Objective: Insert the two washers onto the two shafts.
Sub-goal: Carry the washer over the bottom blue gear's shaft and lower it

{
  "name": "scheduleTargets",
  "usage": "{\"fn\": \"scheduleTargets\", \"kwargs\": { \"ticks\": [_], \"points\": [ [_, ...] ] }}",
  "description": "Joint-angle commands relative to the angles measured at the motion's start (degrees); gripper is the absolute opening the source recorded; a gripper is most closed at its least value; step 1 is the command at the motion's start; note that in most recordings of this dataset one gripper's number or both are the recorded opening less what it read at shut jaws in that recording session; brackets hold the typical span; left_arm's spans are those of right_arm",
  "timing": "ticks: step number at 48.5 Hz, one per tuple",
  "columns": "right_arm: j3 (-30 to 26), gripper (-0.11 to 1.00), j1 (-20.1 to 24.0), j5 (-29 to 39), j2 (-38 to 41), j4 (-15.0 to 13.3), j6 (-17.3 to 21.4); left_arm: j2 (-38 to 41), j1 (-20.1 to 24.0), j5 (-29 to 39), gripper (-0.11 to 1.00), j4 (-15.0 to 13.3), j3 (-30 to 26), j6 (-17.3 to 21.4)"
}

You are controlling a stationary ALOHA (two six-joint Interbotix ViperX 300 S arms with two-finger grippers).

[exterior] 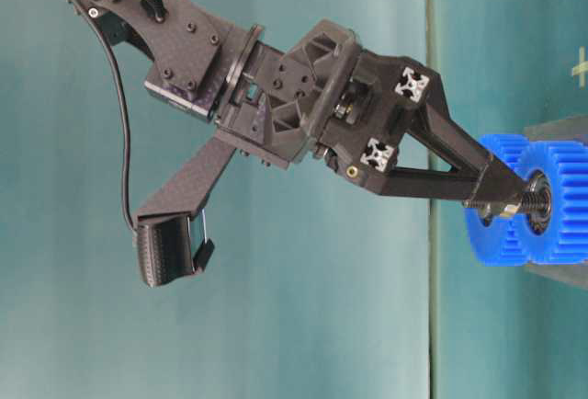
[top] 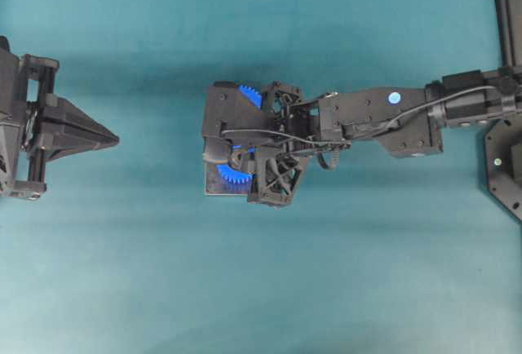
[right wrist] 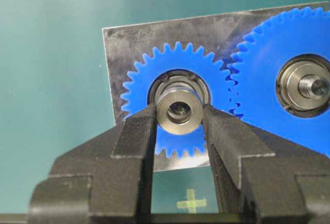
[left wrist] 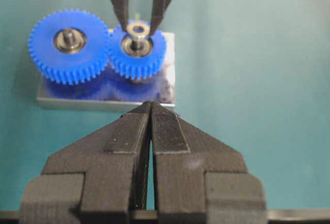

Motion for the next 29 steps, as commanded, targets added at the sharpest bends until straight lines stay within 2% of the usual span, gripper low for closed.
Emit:
{"fn": "scheduleTargets", "kwargs": {
  "ticks": [1, 29],
  "points": [
    [-1.4, 0.32, 0.1, 0.0, -0.7, -0.1, -0.4, -0.1, -0.1, -0.5, 0.00, 0.1, -1.2, 0.0],
    [-2.4, 0.32, -0.1, 0.0, -0.5, -0.4, -0.3, -0.1, -0.1, -0.5, 0.00, 0.1, -1.1, 0.0]
  ]
}}
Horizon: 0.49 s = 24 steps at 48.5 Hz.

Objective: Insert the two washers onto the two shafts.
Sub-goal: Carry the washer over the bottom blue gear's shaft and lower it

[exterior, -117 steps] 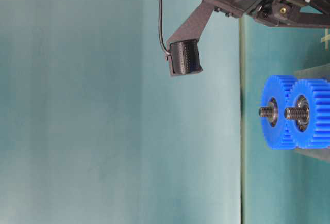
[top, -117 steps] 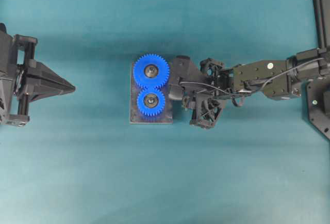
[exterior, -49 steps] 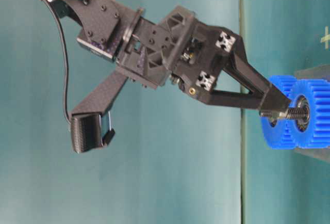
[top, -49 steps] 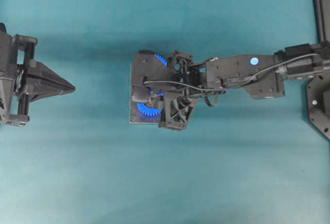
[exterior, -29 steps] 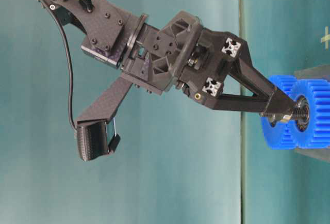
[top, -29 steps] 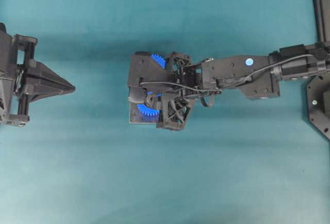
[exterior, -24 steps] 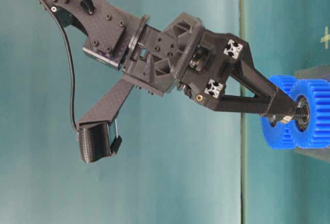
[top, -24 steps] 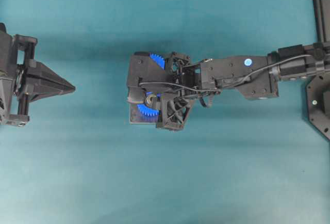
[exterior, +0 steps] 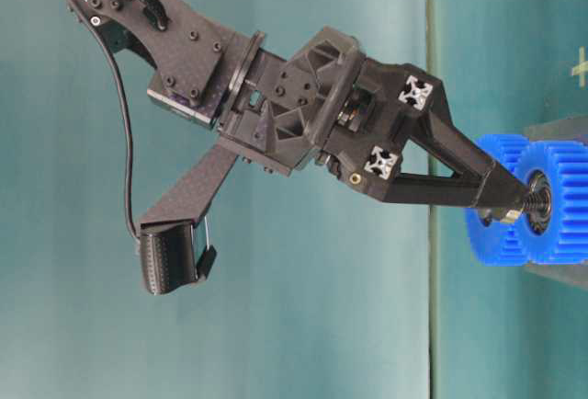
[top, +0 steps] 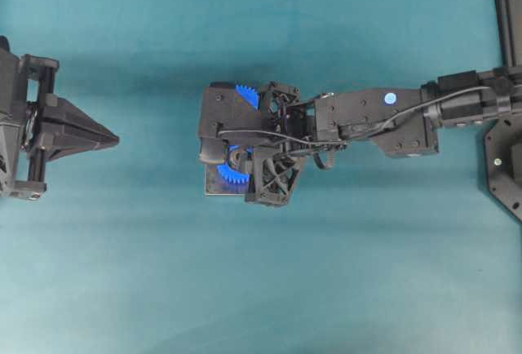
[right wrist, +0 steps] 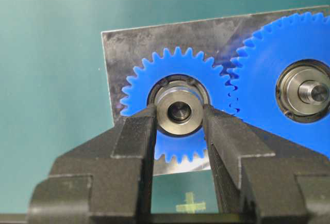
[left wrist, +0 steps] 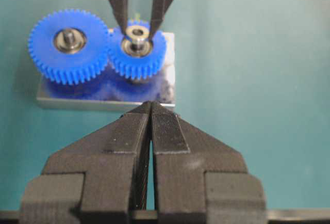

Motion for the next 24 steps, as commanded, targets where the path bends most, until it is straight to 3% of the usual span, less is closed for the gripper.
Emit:
{"fn": "scheduleTargets", "kwargs": {
  "ticks": [1, 24],
  "points": [
    [-1.8, 0.32, -0.1, -0.3, -1.0, -0.2, -0.4, 0.0, -0.1, -0.5, 0.00, 0.1, -1.1, 0.0],
    [-3.7, 0.32, -0.1, 2.9, 0.9, -0.1, -0.4, -0.1, -0.1, -0.5, 0.00, 0.2, -1.0, 0.1]
  ]
}}
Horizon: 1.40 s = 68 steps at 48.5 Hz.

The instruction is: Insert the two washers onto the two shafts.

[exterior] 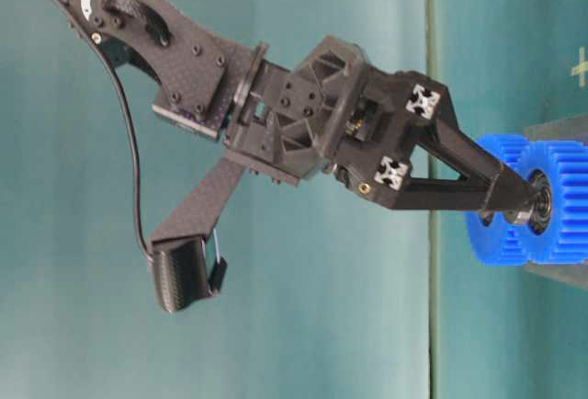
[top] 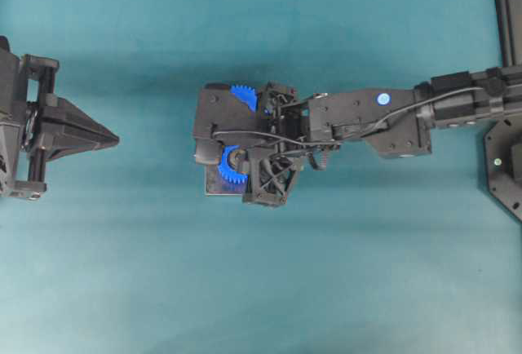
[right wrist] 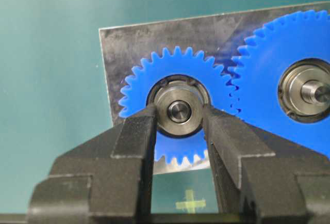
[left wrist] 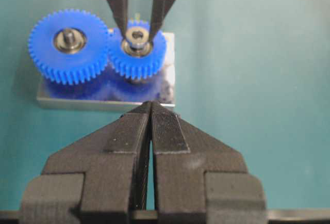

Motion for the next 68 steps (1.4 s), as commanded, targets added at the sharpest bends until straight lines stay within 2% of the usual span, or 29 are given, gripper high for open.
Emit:
{"fn": "scheduleTargets", "kwargs": {
  "ticks": [1, 15, 17, 24, 26, 35, 46, 58, 68],
  "points": [
    [-1.5, 0.32, 0.0, -0.4, -0.8, -0.1, -0.4, -0.1, -0.1, -0.4, 0.00, 0.1, -1.0, 0.0],
    [-1.6, 0.33, -0.2, -0.7, -1.7, -0.1, -0.4, -1.5, -0.1, -0.4, 0.00, 0.1, -0.6, 0.0],
    [-1.7, 0.41, -0.3, -0.7, -2.1, -0.1, -0.4, -1.7, 0.0, -0.4, 0.00, 0.1, -0.4, 0.0],
    [-1.3, 0.84, -0.2, -1.2, -4.3, -0.2, -1.5, -1.1, -0.2, 3.4, 0.00, 0.1, -0.9, 0.0],
    [-1.1, 0.88, -0.2, -1.3, -5.0, -0.2, -2.1, -0.6, -0.2, 4.9, 0.00, 0.2, -1.1, -0.3],
    [-0.4, 0.75, -0.5, 0.6, -7.7, -0.1, -3.0, -1.0, -0.2, 3.3, 0.00, 0.2, -0.5, -0.3],
    [3.0, 0.74, -0.6, 1.5, -12.4, -0.1, -3.1, -2.2, -0.4, 3.0, 0.00, 0.1, 0.6, 0.2],
    [7.5, 0.71, -1.0, 1.2, -20.8, -0.3, -3.0, -3.3, -0.4, 3.2, 0.00, 0.2, 0.7, 0.2],
    [13.4, 0.69, -1.1, 1.2, -28.0, -0.4, -2.9, -3.9, -0.5, 3.0, 0.00, 0.1, 0.7, 0.1]
  ]
}}
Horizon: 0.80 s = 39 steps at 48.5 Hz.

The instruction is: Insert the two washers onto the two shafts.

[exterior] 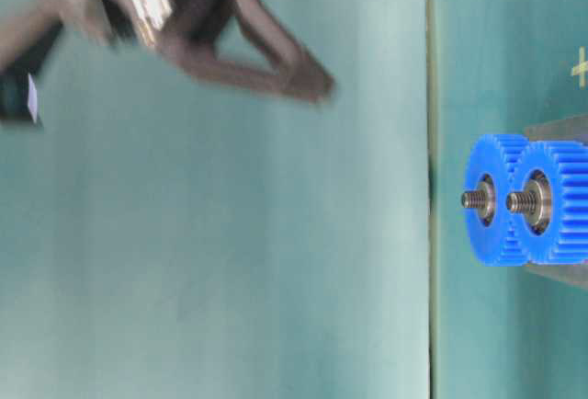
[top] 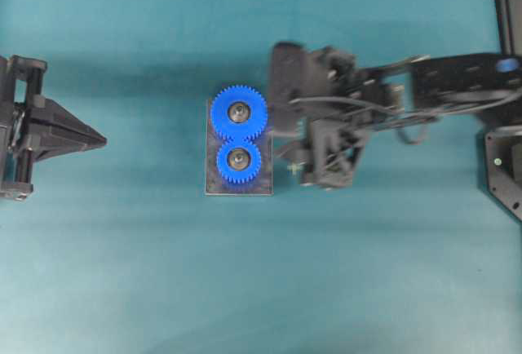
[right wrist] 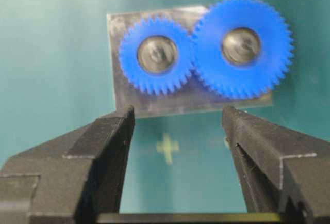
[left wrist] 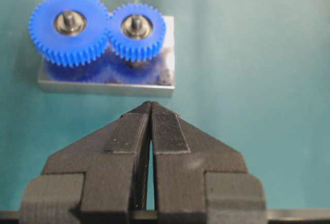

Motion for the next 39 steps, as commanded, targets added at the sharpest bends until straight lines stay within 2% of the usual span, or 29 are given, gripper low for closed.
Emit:
{"fn": "scheduleTargets", "kwargs": {
  "ticks": [1, 13, 25, 39],
  "points": [
    [1.8, 0.69, -0.1, -0.4, -4.4, -0.1, -0.3, -0.1, -0.2, -0.5, 0.00, 0.1, -0.7, -0.1],
    [11.2, 0.69, -0.4, -6.0, -14.0, -0.1, -0.3, -0.6, -0.2, -0.5, 0.00, 0.1, -0.4, 0.1],
    [23.4, 0.68, -0.4, -19.4, -24.3, -0.1, -0.2, -1.7, -0.2, -0.5, 0.00, 0.1, -0.3, -0.2],
    [32.0, 0.67, 0.5, -18.5, -30.4, 0.2, 0.2, -5.6, -0.2, -1.5, 0.00, 0.1, 1.2, -0.5]
  ]
}}
